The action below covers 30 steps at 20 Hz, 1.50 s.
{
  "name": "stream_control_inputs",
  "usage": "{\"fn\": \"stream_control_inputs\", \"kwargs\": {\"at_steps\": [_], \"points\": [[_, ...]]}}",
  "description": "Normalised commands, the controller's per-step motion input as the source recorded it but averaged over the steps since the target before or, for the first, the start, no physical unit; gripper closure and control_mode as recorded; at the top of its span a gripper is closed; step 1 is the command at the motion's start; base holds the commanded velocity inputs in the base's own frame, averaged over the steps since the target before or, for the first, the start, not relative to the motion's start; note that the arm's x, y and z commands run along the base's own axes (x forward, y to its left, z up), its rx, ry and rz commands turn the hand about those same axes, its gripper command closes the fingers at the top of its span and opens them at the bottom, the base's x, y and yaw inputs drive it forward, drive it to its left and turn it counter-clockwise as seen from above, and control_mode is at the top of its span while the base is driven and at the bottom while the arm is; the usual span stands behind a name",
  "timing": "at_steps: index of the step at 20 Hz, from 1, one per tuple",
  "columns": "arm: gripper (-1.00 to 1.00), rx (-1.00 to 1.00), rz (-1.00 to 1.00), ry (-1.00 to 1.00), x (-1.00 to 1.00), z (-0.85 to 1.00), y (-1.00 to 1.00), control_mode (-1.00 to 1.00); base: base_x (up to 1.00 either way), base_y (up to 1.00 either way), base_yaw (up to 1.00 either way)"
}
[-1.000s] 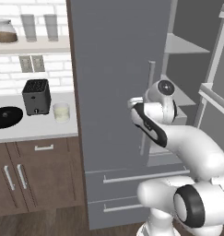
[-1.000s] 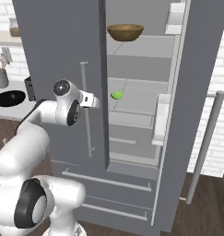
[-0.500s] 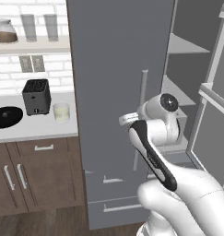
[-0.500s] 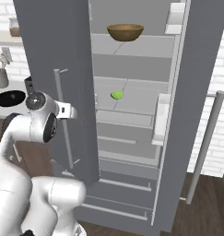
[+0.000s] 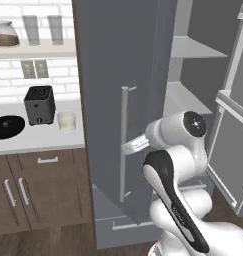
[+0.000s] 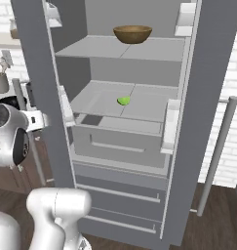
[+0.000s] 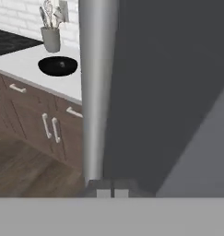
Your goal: Grab a lemon wedge from the fridge and one ice cube from the ice bowl, and put them in the glass of lemonade.
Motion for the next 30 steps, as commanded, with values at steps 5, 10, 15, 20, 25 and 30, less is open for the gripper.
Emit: {"fn": "stream_control_inputs", "kwargs": {"at_steps": [5, 10, 15, 20, 25, 30], "points": [[1.00, 0.00, 0.09, -0.10, -1.00, 0.26, -0.02, -1.00, 0.00, 0.00, 0.00], [1.00, 0.02, 0.02, -0.08, -0.88, 0.58, -0.16, -1.00, 0.00, 0.00, 0.00], [1.00, 0.04, 0.00, 0.00, -0.10, 0.83, -0.45, -1.00, 0.00, 0.00, 0.00], [1.00, 0.22, 0.05, 0.00, 0.81, 0.18, -0.47, -1.00, 0.00, 0.00, 0.00], [1.00, 0.30, 0.38, 0.04, 1.00, -0.02, -0.03, -1.00, 0.00, 0.00, 0.00], [1.00, 0.14, 0.42, 0.12, 0.58, -0.13, 0.17, -1.00, 0.00, 0.00, 0.00]]}}
